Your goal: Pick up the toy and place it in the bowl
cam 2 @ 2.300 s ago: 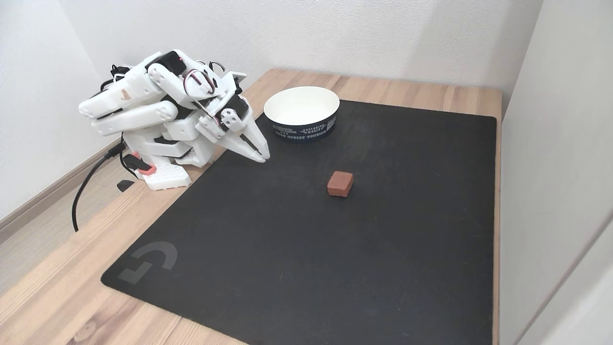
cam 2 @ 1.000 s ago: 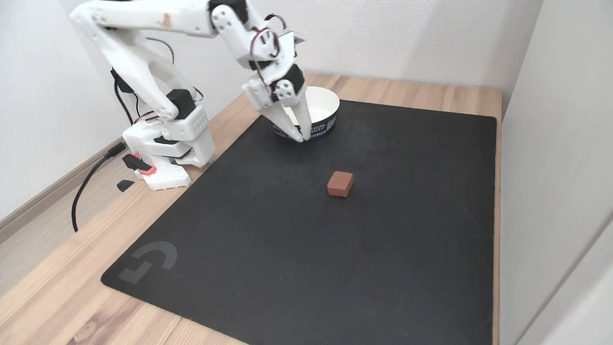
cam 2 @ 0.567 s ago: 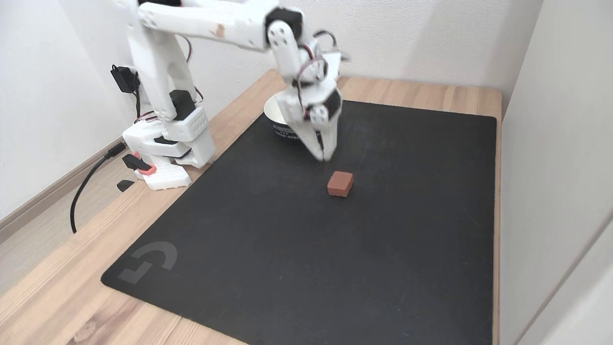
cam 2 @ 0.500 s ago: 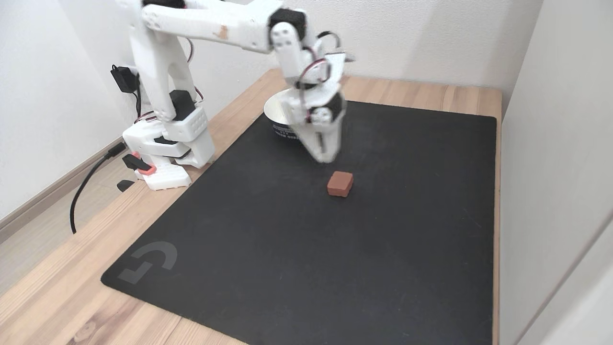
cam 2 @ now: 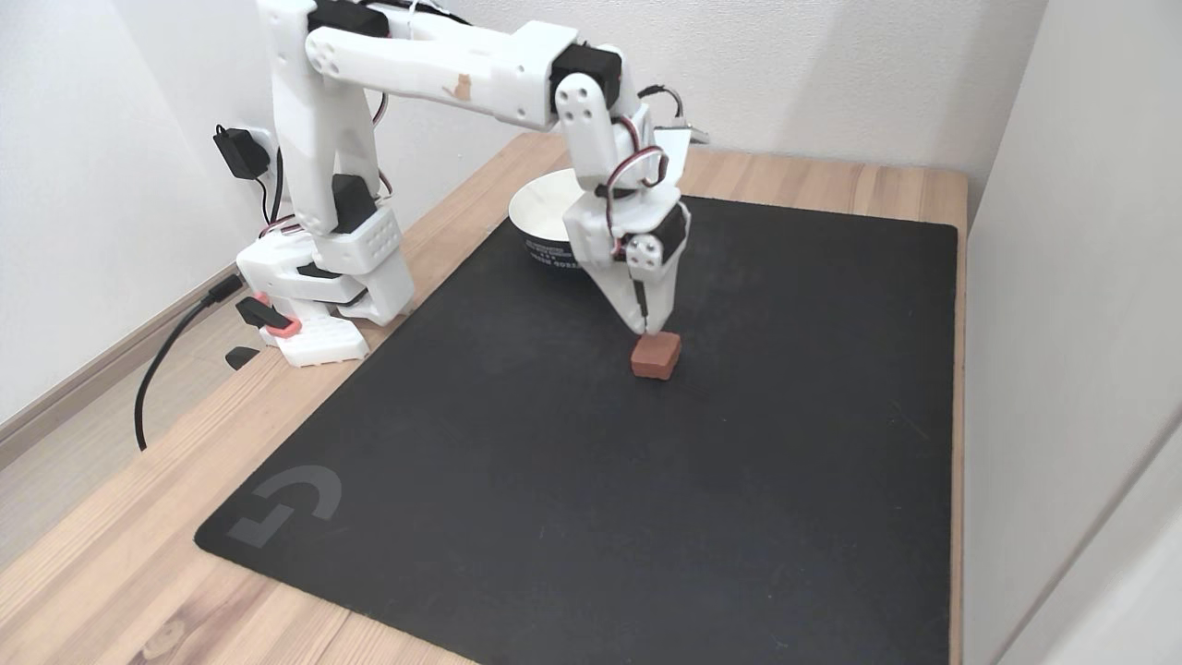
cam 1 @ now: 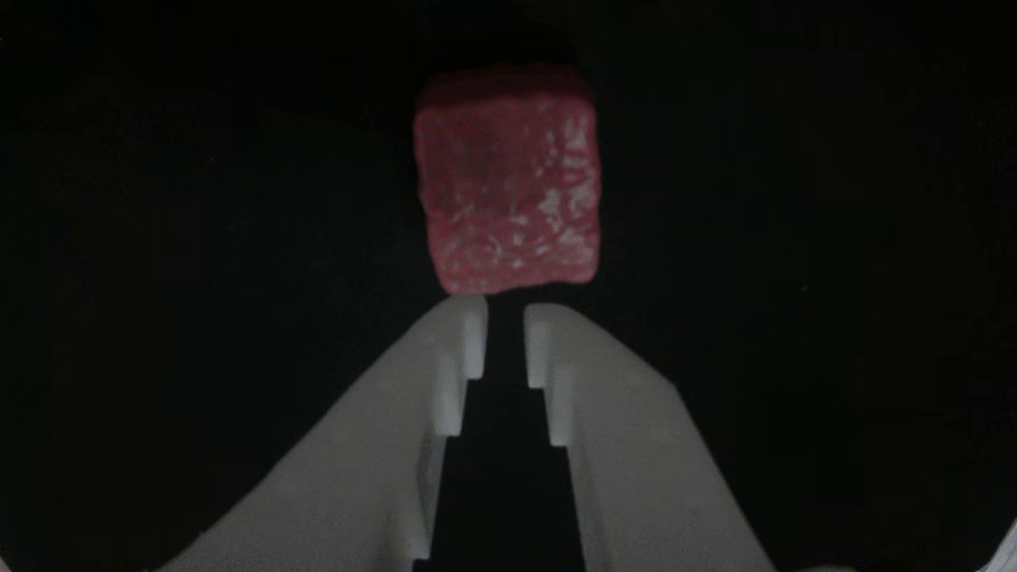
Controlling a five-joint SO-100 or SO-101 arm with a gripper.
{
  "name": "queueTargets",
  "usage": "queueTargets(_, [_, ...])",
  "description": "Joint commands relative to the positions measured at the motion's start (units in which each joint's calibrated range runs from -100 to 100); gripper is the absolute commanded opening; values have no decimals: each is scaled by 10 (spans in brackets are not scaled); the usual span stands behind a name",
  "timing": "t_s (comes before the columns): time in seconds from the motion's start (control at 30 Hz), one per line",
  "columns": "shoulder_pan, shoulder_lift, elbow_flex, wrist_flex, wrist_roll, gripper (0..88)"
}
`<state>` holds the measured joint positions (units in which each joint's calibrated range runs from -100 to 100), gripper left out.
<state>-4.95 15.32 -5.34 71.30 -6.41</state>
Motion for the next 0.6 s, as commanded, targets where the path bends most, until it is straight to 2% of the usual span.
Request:
queueTargets(0.0, [10,-3,-25,-5,0,23])
queueTargets(0.17, [8,-3,-25,-5,-1,25])
queueTargets(0.23, [7,-3,-25,0,0,55])
queueTargets(0.3, [5,-3,-21,1,1,124])
queueTargets(0.33, [4,-2,-17,1,1,214])
queueTargets(0.47, [5,-2,-17,2,3,377])
queueTargets(0.57, [4,-2,-16,2,3,392])
